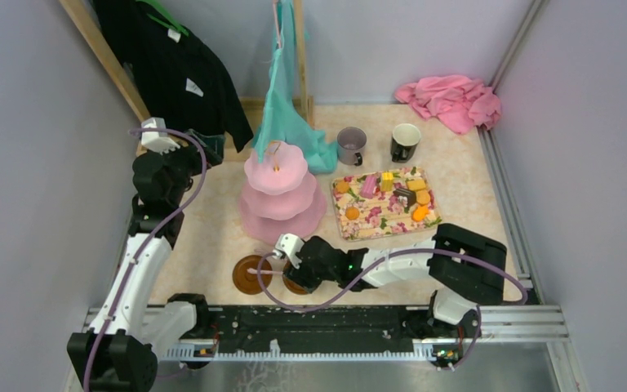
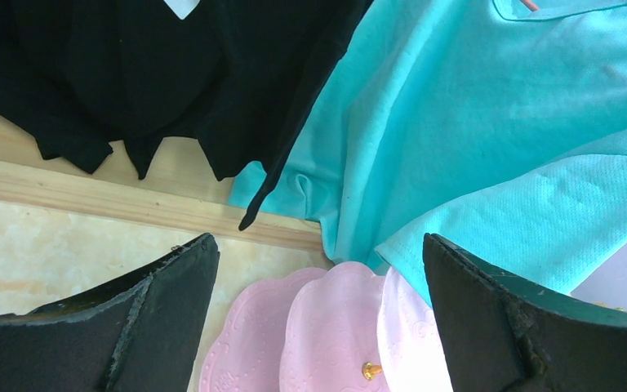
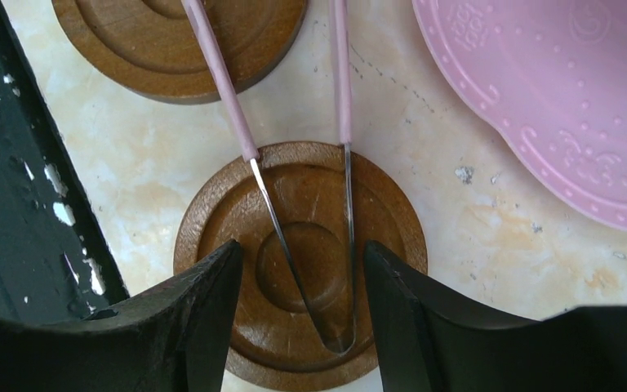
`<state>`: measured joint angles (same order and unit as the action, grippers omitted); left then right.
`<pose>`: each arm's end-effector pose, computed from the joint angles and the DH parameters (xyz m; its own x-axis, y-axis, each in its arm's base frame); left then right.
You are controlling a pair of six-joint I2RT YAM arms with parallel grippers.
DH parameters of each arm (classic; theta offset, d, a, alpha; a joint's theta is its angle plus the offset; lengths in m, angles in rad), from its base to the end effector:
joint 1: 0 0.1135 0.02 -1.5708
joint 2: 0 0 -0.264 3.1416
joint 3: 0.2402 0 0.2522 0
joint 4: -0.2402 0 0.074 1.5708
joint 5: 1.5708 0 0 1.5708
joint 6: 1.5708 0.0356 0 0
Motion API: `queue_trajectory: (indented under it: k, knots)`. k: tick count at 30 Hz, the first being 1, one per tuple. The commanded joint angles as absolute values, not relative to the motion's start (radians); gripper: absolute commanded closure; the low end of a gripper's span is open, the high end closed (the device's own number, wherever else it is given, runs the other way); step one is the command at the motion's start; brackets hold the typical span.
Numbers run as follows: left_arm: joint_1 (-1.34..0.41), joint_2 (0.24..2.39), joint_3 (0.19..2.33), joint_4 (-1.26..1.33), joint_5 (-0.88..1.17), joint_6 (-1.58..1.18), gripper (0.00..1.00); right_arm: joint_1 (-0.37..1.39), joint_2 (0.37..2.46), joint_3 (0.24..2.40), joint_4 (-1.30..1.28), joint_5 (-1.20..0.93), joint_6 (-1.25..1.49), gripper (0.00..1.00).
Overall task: Serve the afternoon tea
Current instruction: Pick up the clamp from the center of the board.
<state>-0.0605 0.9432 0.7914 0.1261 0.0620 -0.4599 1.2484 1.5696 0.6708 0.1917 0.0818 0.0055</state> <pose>0.2251 -0.0158 0.3466 -0.0772 -0.4391 -0.8951 0.0981 0.8901 -0.4451 0.0986 0.2859 0.1520 -0.2109 -0.6141 -0.7605 -0.9245 0.3781 -0.0489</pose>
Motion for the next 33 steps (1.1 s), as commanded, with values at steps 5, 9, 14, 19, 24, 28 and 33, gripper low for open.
queue_trajectory:
  k: [5,9,14,19,24,28,33]
  knots:
    - [-0.054,0.927,0.784,0.167,0.057,-0.462,0.01,1.260,1.614,0.741,0.268,0.092,-0.030,0.44]
    - [-0.055,0.927,0.783,0.169,0.055,-0.460,0.01,1.257,1.632,0.747,0.270,0.087,-0.032,0.46]
    - [-0.055,0.930,0.782,0.173,0.058,-0.460,0.01,1.240,1.646,0.750,0.271,0.040,-0.021,0.50]
    - [-0.055,0.932,0.779,0.182,0.059,-0.463,0.01,1.227,1.646,0.747,0.266,0.011,-0.008,0.57]
    - [-0.054,0.934,0.780,0.189,0.060,-0.468,0.01,1.223,1.644,0.738,0.263,0.010,0.000,0.67]
    - [-0.054,0.932,0.782,0.190,0.062,-0.469,0.01,1.223,1.632,0.733,0.266,0.011,0.002,0.75]
    - [-0.054,0.924,0.789,0.188,0.056,-0.468,0.01,1.223,1.607,0.738,0.257,0.013,0.007,0.75]
